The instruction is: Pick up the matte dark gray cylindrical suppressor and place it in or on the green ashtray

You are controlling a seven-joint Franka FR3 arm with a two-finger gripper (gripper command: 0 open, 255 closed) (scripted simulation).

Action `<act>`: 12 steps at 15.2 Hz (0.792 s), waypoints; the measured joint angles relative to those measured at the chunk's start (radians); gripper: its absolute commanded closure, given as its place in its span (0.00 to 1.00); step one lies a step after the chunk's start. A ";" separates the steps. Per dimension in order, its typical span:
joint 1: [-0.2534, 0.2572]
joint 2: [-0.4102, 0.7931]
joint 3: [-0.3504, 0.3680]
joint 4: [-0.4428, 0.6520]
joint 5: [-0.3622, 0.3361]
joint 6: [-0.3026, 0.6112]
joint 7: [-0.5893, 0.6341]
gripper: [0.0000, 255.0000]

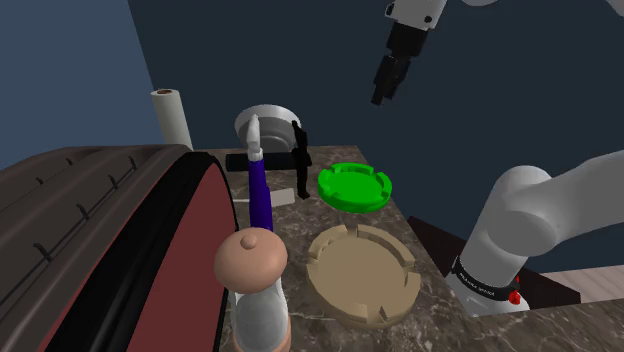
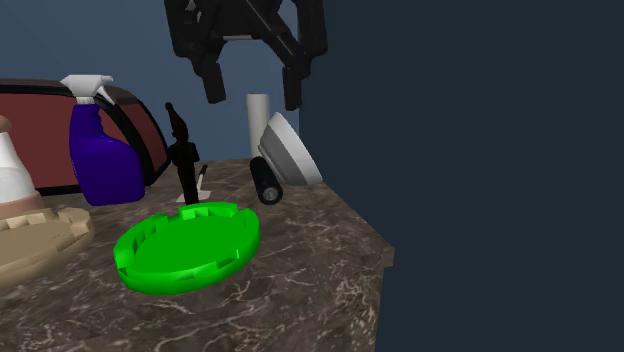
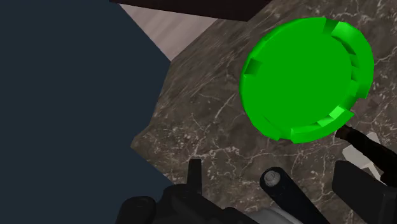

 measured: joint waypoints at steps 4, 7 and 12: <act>0.022 0.090 0.000 0.036 0.010 0.023 -0.025 0.00; 0.051 0.202 0.003 0.073 0.026 0.051 -0.057 0.00; 0.094 0.419 0.005 0.178 0.052 0.083 -0.124 0.00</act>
